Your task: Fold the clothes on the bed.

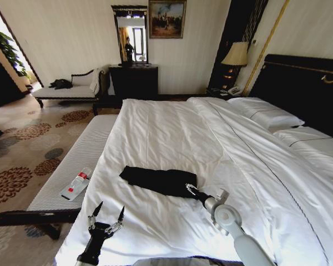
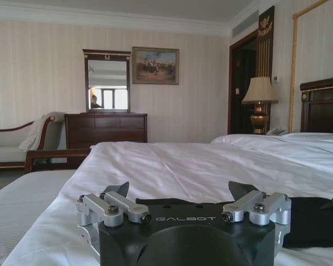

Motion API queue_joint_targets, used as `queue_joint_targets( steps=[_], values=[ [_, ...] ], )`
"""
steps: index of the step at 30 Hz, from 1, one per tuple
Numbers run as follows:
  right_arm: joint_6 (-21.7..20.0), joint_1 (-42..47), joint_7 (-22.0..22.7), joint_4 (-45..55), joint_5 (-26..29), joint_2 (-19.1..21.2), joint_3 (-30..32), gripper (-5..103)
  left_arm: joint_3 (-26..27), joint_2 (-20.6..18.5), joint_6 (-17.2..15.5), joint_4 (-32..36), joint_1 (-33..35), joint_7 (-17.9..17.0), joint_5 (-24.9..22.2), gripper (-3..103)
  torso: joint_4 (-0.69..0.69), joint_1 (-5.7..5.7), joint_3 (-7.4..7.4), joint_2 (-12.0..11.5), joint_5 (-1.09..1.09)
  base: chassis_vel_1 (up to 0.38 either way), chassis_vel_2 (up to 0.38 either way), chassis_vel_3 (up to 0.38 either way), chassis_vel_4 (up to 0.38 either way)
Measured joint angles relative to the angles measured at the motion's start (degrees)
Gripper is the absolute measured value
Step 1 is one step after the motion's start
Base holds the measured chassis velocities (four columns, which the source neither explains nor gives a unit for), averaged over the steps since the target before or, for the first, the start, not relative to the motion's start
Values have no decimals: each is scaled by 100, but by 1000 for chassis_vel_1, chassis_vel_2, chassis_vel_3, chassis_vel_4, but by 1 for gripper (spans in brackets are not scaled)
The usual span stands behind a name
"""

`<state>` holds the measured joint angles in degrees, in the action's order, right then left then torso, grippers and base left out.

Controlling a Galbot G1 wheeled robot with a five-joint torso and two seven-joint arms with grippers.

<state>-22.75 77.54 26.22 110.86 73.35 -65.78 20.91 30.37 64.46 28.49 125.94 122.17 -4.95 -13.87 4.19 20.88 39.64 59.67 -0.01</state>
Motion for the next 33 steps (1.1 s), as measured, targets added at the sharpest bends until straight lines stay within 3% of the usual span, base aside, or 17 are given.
queue_joint_targets(
  steps=[6,9,13,15,20,21,22,24,27,30,33],
  values=[
    [-32,-6,82,-30,-28,-148,-21,102,0,0,0,0,0,0,0,100,0,0,0,0,0,0,0,0,0],
    [-37,-5,122,-32,-29,-174,-22,93,0,0,0,0,0,0,0,100,0,0,0,0,0,0,0,0,0],
    [-39,11,151,-14,-20,-170,4,71,0,0,0,0,0,0,0,100,0,0,0,0,0,0,0,0,0],
    [-39,13,152,-6,-12,-165,9,71,0,0,0,0,0,0,0,100,0,0,0,0,1,0,0,0,0],
    [-40,14,158,0,0,-171,13,49,0,0,0,0,0,0,0,100,0,0,0,-1,1,0,0,0,0],
    [-40,14,159,-1,1,-175,12,49,0,0,0,0,0,0,0,100,0,0,0,0,1,0,0,0,0],
    [-40,27,160,2,4,-203,13,38,0,0,0,0,0,0,0,100,-1,0,0,0,1,0,0,0,0],
    [-39,40,161,12,11,-214,14,38,0,0,0,0,0,0,0,100,0,0,0,-1,1,0,0,0,0],
    [-40,49,164,30,26,-209,21,22,0,0,0,0,0,0,0,100,0,0,0,-1,1,0,0,0,0],
    [-40,33,167,30,27,-198,18,16,0,0,0,0,0,0,0,100,0,0,0,-1,0,0,0,0,0],
    [-41,22,169,37,36,-212,17,3,0,0,0,0,0,0,0,100,0,0,0,-1,0,0,0,0,0]
  ],
)
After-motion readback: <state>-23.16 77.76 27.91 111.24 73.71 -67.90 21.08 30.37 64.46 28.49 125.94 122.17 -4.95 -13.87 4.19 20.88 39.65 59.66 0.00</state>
